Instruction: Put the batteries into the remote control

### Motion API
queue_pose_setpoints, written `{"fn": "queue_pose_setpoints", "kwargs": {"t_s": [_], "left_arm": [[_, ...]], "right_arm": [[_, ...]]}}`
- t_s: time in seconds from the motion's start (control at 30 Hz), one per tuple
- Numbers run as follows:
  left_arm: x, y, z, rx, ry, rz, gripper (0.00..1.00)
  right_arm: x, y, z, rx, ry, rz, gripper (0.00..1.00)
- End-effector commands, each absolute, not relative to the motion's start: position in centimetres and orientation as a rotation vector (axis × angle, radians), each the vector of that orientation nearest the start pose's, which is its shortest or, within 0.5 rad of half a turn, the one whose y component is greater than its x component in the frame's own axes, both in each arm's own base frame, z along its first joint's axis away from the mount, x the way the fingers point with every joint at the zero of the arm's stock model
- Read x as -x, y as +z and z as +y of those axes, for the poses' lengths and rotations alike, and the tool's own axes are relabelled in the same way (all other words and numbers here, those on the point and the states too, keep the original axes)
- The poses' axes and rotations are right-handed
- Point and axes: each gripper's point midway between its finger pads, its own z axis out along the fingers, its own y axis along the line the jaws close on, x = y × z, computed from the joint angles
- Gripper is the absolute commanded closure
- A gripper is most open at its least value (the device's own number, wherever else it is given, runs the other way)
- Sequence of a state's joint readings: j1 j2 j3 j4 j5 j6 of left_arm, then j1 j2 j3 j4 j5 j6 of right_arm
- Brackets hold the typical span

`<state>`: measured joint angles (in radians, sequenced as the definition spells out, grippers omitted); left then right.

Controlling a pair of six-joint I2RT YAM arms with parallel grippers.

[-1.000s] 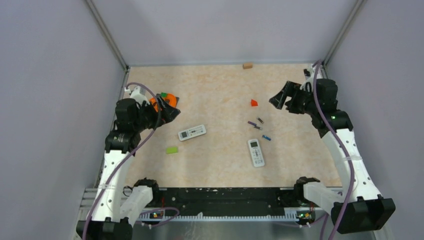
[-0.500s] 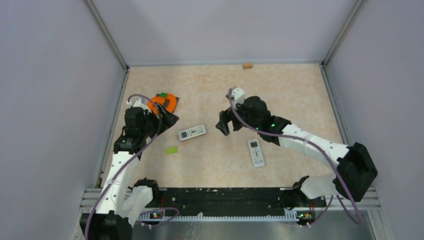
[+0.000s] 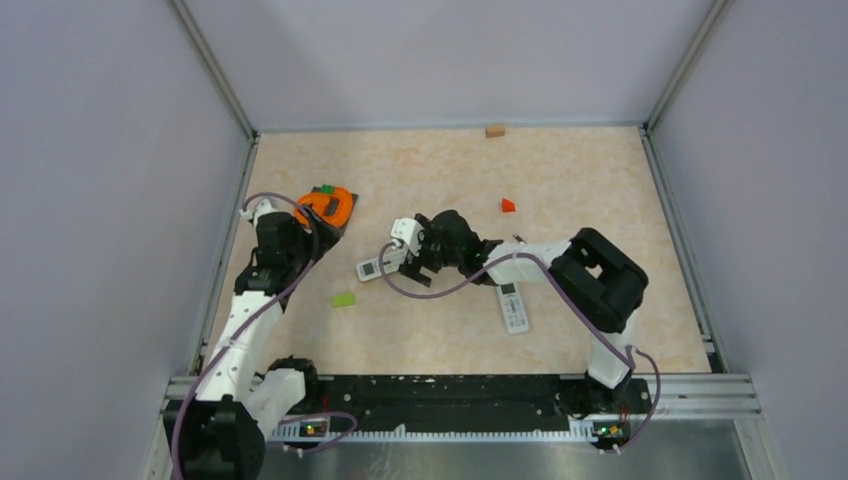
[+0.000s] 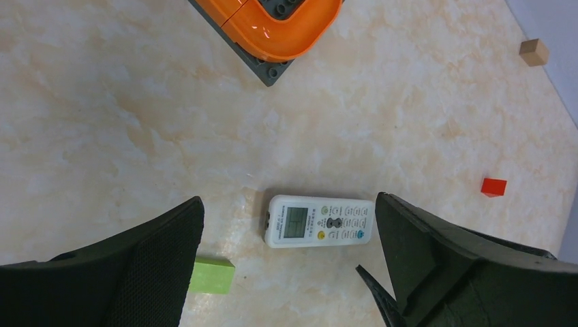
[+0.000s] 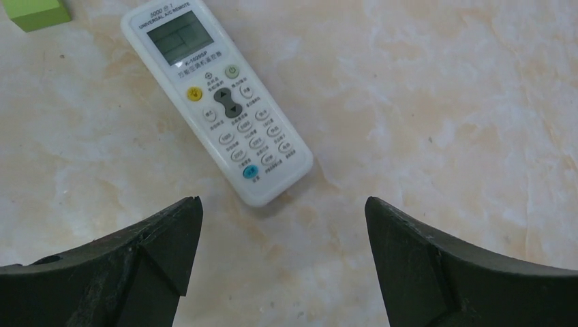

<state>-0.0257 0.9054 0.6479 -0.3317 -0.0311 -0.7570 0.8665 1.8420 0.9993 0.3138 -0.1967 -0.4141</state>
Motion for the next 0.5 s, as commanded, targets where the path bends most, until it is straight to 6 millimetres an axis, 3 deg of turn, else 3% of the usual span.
{"fn": "queue_pose_setpoints", "kwargs": {"t_s": [0.0,0.23,0.37,0.47], "left_arm": [[-32.1,16.3,-3.1,0.751,-0.411,2.056,0.01],[-32.0,15.3,-3.8,0.777,-0.455,2.111,0.01],[-31.7,15.7,-3.7,0.771,-0.450,2.105,0.01],[-31.6,16.1,-2.6,0.801,-0.422,2.096,0.01]], "right_arm": [[-31.6,7.6,42.1,1.514,0.500,1.459,0.09],[-32.0,5.2,43.3,1.668,0.503,1.445,0.10],[-31.2,4.0,43.8,1.791,0.635,1.458,0.13],[-30.9,3.3,43.8,1.853,0.703,1.463,0.14]]}}
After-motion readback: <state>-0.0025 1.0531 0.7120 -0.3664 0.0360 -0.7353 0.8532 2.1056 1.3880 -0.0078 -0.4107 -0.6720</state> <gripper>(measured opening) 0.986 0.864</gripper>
